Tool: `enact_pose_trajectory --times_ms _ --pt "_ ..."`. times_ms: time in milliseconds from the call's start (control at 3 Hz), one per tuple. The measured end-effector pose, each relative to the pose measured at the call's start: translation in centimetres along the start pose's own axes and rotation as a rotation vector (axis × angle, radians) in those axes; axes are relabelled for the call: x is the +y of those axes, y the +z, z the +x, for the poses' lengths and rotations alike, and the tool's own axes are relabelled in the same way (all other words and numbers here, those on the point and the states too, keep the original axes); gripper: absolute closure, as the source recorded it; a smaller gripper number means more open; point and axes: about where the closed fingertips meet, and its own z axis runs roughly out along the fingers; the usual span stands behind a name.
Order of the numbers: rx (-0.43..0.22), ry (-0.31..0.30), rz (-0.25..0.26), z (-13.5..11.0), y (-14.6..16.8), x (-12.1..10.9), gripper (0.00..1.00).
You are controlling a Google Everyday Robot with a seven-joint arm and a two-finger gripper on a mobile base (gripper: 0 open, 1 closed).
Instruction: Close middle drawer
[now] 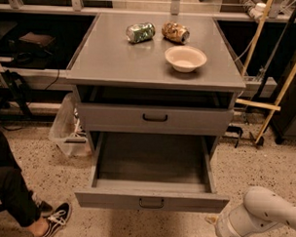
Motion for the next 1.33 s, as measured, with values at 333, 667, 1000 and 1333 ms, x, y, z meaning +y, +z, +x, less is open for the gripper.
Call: enact_pose_trajectory --times_ms 333,667,1000,1333 --pt "0.0 0.0 0.0 0.0 0.0 0.0 0.0" --pt "-0.058 -0.054 -0.042 -1.9 2.9 -0.9 0.0" --pt "-0.135 -0.119 -0.076 -7.5 6.2 -4.1 0.0" --pt "-0.183 -0.141 -0.047 -12.0 6.4 -6.9 0.0"
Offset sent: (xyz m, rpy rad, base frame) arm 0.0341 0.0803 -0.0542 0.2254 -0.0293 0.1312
